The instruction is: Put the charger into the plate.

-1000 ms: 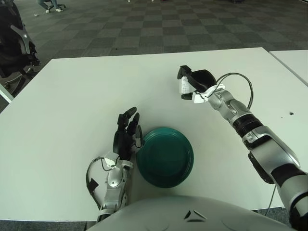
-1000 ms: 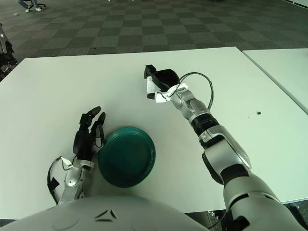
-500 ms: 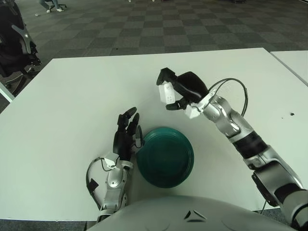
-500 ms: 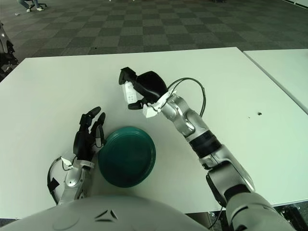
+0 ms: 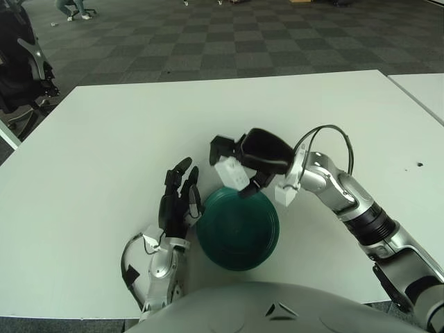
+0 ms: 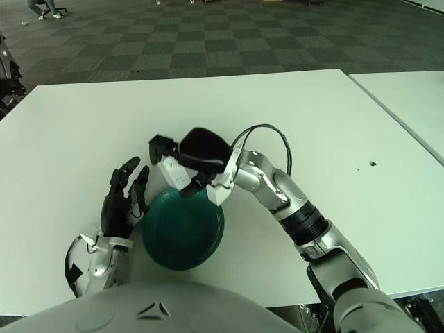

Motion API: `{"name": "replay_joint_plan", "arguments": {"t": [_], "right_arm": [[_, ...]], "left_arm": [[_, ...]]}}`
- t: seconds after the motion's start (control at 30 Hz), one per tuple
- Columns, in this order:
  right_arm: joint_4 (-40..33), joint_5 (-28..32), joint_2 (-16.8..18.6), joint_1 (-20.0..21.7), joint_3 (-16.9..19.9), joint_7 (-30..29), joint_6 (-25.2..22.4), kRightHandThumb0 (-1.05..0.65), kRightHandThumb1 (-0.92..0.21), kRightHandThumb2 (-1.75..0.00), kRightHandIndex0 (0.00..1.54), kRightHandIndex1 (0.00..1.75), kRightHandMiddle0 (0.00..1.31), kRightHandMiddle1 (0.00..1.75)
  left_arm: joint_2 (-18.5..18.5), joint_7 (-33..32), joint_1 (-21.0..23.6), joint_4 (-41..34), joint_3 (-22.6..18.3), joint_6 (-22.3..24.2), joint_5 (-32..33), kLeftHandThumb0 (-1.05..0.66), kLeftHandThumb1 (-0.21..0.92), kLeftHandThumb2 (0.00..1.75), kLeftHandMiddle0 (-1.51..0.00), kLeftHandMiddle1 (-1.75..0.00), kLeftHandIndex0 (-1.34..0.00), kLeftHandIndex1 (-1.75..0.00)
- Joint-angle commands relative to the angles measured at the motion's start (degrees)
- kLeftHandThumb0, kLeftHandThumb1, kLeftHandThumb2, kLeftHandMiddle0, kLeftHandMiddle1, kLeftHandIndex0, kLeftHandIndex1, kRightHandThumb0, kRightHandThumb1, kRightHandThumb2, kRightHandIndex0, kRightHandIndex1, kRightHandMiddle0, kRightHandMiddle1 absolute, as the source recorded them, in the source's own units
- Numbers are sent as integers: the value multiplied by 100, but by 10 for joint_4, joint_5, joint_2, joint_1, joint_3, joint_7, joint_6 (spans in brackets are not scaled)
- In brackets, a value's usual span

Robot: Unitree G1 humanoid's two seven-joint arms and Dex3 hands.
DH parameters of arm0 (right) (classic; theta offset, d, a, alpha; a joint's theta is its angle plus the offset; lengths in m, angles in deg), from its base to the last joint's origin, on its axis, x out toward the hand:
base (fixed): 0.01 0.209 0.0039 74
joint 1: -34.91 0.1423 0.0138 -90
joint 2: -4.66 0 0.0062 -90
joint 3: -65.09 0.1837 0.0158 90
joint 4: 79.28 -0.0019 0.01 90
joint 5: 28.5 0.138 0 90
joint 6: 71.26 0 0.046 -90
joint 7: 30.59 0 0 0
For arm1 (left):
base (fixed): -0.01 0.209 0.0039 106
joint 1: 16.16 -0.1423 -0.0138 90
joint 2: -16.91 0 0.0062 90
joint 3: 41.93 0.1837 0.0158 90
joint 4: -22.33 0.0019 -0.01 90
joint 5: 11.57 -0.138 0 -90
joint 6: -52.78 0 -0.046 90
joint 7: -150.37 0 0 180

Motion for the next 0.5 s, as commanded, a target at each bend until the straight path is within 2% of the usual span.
{"name": "replay_joint_plan", "arguments": {"t": [0.0, 0.23, 0.4, 0.47], "right_arm": [[-6, -13, -5, -12, -8, 5, 29, -42, -50, -108, 113, 175, 47, 175], [-86, -11, -37, -68, -23, 77, 25, -39, -63, -91, 105, 175, 38, 175], [-80, -31, -36, -80, -26, 83, 41, -39, -66, -88, 104, 175, 36, 175], [-67, -48, -40, -72, -32, 83, 60, -39, -65, -88, 104, 175, 36, 175]], "left_arm": [[-22, -4, -22, 24, -2, 19, 2, -80, 92, 85, -38, -1, -1, -88], [-27, -52, -32, -31, 21, 54, -50, -80, 92, 86, -37, 0, 0, -87], [-23, -65, -36, -46, 25, 80, -62, -80, 92, 87, -38, -1, -1, -86], [-19, -66, -38, -45, 22, 86, -62, -80, 92, 88, -38, -1, -1, -86]]}}
